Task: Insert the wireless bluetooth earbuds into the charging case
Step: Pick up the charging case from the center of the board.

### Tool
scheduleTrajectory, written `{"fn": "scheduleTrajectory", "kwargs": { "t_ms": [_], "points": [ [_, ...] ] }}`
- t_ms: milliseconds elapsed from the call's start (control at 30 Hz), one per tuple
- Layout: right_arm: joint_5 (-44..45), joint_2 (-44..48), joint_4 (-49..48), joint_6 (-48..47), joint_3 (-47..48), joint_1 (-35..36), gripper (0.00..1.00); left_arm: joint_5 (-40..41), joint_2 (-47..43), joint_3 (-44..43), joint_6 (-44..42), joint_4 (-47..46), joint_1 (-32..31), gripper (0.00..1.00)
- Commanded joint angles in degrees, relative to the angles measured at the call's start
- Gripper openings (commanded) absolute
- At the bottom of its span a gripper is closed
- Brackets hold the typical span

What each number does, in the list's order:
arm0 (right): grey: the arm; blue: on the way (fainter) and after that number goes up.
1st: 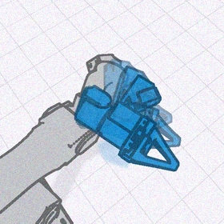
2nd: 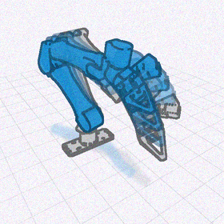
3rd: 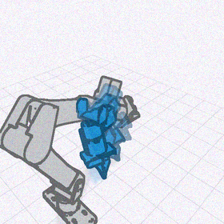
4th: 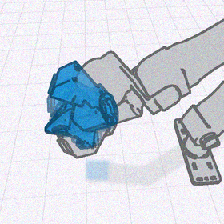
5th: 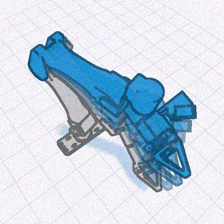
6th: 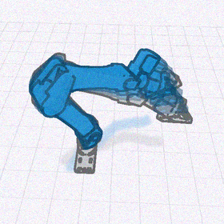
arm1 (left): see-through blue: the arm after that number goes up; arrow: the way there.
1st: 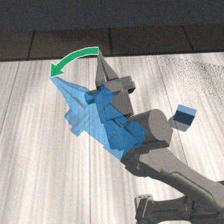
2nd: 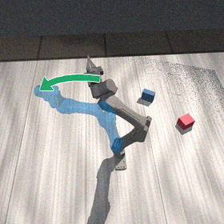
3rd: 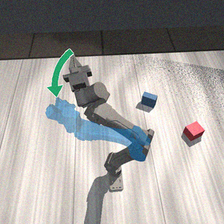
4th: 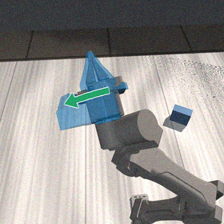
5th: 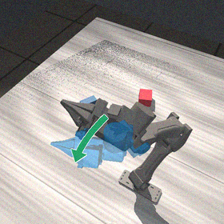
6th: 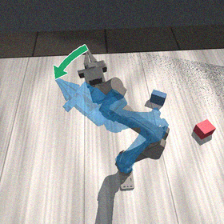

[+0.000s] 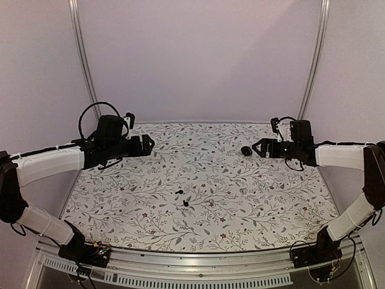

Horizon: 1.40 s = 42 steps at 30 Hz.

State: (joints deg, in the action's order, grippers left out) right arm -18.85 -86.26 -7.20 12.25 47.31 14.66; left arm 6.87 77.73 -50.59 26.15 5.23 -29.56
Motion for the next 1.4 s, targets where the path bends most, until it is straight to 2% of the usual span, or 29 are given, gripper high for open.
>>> {"fn": "scheduleTrajectory", "kwargs": {
  "t_ms": [0,167,400,767,1367],
  "points": [
    [3.5,-1.4,2.5,-0.4,1.4,-4.2,0.99,1.8,0.4,0.7,0.3,-0.9,-2.0,1.00],
    [10.2,-3.7,6.1,-1.3,4.0,-10.4,0.99,2.1,0.1,0.8,0.1,-1.0,-2.8,1.00],
    [16.3,-12.4,11.0,-2.8,11.4,-17.3,0.99,1.8,0.4,0.9,0.4,-1.6,-3.2,1.00],
    [22.8,-25.3,17.1,-6.3,22.0,-17.9,0.92,3.2,2.1,0.5,1.8,-1.4,-3.5,1.00],
    [22.3,-30.3,19.3,-7.8,24.5,-15.1,0.64,4.9,2.7,0.8,1.3,-1.6,-3.7,1.00]
  ]
}}
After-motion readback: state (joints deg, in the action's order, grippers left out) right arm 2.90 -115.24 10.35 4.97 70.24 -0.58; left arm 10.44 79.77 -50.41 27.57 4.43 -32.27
